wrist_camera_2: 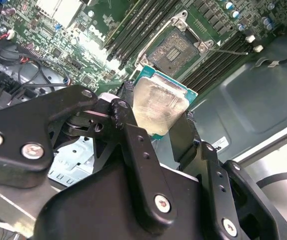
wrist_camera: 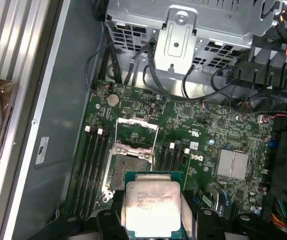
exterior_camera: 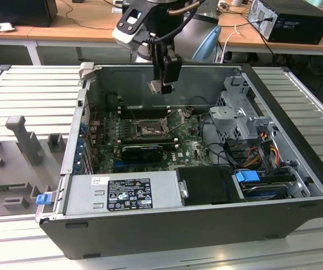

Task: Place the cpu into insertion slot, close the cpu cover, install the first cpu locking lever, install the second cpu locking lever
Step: 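Place the cpu into insertion slot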

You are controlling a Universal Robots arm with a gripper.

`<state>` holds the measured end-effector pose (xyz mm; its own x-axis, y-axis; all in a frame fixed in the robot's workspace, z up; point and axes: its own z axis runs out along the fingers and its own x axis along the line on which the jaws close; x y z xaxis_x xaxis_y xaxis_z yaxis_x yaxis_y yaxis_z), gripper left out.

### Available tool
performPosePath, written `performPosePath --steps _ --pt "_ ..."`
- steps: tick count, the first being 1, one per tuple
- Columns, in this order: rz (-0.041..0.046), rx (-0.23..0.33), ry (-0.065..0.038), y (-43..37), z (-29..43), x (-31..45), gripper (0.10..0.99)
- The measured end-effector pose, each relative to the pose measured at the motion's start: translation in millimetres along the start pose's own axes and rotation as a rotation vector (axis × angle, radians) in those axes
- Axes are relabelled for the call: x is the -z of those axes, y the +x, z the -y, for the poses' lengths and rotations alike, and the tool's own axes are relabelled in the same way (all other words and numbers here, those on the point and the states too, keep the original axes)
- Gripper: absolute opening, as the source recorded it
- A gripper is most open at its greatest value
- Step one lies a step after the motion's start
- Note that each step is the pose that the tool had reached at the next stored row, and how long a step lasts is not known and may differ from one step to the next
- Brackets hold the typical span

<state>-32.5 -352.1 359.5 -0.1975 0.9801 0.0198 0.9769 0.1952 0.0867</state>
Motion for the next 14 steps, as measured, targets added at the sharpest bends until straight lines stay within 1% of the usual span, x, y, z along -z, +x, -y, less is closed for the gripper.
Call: performPosePath --steps 14 --pt "0.0002 -0.001 0.000 -0.3 0.6 -11.8 0.529"
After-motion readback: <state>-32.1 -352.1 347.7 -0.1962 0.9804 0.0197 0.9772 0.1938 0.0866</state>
